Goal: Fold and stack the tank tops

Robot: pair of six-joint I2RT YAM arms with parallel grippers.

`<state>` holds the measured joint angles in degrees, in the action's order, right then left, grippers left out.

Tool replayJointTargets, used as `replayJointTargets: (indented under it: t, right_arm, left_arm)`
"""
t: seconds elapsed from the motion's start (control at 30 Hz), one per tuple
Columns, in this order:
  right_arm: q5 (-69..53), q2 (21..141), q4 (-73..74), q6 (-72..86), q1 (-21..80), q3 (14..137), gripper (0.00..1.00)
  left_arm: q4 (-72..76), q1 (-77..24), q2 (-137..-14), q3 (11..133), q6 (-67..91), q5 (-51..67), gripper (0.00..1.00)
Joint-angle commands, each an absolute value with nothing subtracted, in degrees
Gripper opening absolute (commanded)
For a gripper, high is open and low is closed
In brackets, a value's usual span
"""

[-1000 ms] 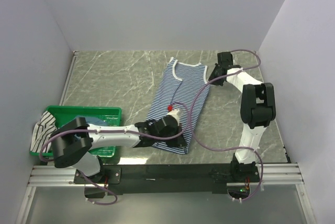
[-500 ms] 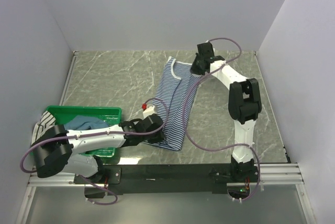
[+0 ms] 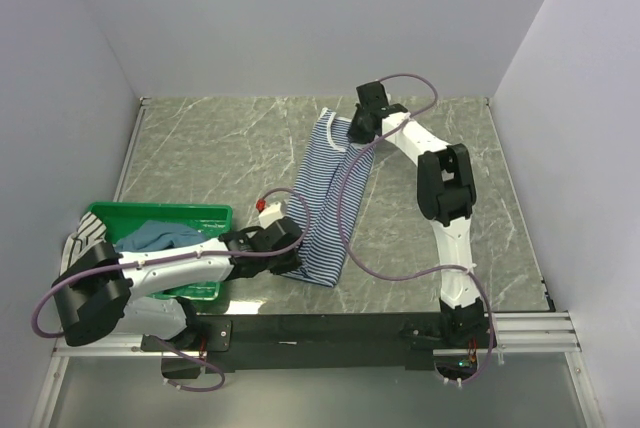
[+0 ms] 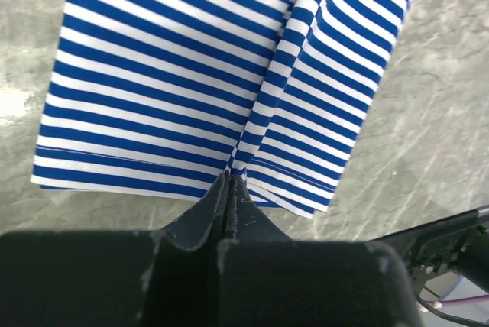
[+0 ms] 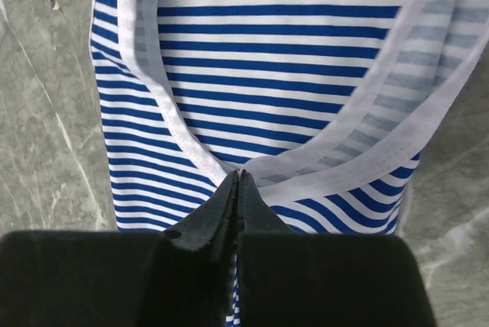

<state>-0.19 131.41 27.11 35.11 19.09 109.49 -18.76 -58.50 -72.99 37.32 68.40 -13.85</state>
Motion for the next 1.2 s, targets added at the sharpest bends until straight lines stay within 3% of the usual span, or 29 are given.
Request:
replayJointTargets:
  t: [0.0, 0.2, 0.27, 0.37, 0.47, 0.5, 0.57, 0.73, 0.83, 0.97, 1.07, 1.1, 1.17]
  right_arm:
    - [0.9, 132.4, 26.8, 35.3, 20.3, 113.8, 0.00]
    - [1.3, 133.4, 26.6, 34.7, 21.1, 114.3, 0.01]
    - [0.8, 133.3, 26.2, 34.2, 21.1, 114.0, 0.07]
    - [0.6, 131.9, 24.4, 33.4, 21.2, 112.2, 0.25]
    - [0.4, 130.4, 24.1, 32.3, 21.3, 112.0, 0.39]
    - [0.2, 129.3, 24.0, 32.3, 21.2, 111.8, 0.45]
    - [0.3, 128.0, 24.0, 31.6, 21.2, 111.2, 0.48]
    - [2.3, 120.7, 23.2, 31.2, 21.1, 105.8, 0.51]
    - [2.0, 116.0, 22.5, 32.4, 21.2, 100.3, 0.51]
    - [2.9, 112.6, 21.1, 33.2, 23.4, 93.8, 0.43]
    - [2.2, 114.1, 21.0, 33.5, 24.1, 93.9, 0.28]
    - [1.8, 115.9, 21.4, 33.6, 24.4, 94.6, 0.16]
    - [1.2, 119.2, 22.1, 33.6, 24.8, 97.1, 0.05]
  left_arm:
    - [-19.8, -58.3, -72.2, 36.2, 68.5, -12.9, 0.01]
    - [-18.6, -58.2, -73.6, 35.7, 67.5, -11.5, 0.00]
    - [-18.3, -58.2, -74.3, 35.9, 67.2, -10.9, 0.01]
    - [-17.7, -58.1, -75.0, 36.0, 66.5, -9.9, 0.02]
    - [-18.6, -58.0, -74.4, 36.7, 66.3, -10.5, 0.23]
    - [-19.0, -57.9, -74.0, 37.3, 66.2, -10.9, 0.34]
    - [-20.8, -57.7, -72.6, 38.1, 65.6, -12.4, 0.42]
    - [-25.3, -55.6, -70.0, 43.4, 63.6, -16.3, 0.50]
    - [-25.9, -52.3, -70.8, 45.8, 61.6, -16.8, 0.49]
    - [-22.2, -48.5, -75.2, 47.8, 56.3, -12.9, 0.37]
    - [-20.5, -48.2, -80.2, 51.0, 53.4, -11.1, 0.29]
    - [-19.8, -48.2, -81.2, 51.8, 51.9, -10.4, 0.25]
    - [-17.2, -48.2, -83.1, 52.2, 50.3, -8.3, 0.19]
